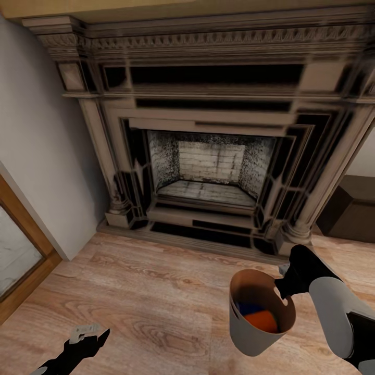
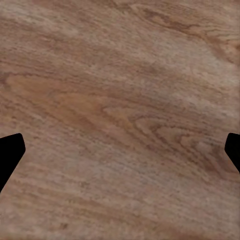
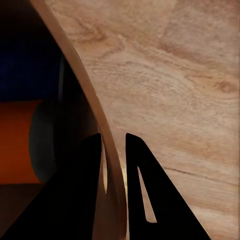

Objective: Put the three can of soda from the living room inside the tash can in the kitchen.

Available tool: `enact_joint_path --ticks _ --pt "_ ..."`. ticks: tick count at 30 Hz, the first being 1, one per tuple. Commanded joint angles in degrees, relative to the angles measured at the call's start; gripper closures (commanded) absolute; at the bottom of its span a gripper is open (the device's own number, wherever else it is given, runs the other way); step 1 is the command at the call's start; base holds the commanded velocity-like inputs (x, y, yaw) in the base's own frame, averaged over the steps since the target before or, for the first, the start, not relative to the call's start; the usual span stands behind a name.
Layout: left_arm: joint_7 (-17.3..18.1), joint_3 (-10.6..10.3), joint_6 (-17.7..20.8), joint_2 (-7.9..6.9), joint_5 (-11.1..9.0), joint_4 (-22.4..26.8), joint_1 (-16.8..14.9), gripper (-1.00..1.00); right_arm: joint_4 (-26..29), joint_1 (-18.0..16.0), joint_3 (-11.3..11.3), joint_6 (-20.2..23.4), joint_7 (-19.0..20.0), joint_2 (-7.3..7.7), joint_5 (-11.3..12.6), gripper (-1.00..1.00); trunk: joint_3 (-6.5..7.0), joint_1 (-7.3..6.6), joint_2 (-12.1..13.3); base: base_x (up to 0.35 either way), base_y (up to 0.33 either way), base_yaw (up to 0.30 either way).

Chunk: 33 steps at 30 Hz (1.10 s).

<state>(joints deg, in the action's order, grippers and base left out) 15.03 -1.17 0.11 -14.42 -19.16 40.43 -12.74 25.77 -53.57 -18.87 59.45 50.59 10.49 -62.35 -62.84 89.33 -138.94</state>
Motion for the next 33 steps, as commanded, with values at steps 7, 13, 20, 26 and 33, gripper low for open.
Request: enact_joint_path --ticks 7,13,20,26,33 --pt "0.0 0.1 0.1 0.11 0.0 0.0 0.0 -1.00 0.0 0.0 -0.2 0.5 0.2 0.00 1.1 1.00 -0.71 0.87 -1.6 0.000 0.000 0.000" --pt "0.0 0.1 0.1 0.32 0.0 0.0 0.0 -1.00 0.1 0.0 -0.2 0.5 0.2 -0.05 1.1 1.00 -1.79 2.19 -4.0 0.000 0.000 0.000" --pt "0.0 0.0 0.1 0.35 0.0 0.0 0.0 -1.00 0.1 0.0 -0.2 0.5 0.2 -0.03 1.0 1.00 -3.09 2.48 -4.4 0.000 0.000 0.000" --pt "0.0 0.0 0.1 0.36 0.0 0.0 0.0 -1.00 0.1 0.0 -0.2 0.5 0.1 0.04 1.0 1.00 -3.75 2.56 -4.4 0.000 0.000 0.000" --pt "0.0 -0.1 0.1 0.36 0.0 0.0 0.0 -1.00 0.0 0.0 -0.3 0.5 -0.3 0.00 1.0 1.00 -5.31 2.74 -4.5 0.000 0.000 0.000"
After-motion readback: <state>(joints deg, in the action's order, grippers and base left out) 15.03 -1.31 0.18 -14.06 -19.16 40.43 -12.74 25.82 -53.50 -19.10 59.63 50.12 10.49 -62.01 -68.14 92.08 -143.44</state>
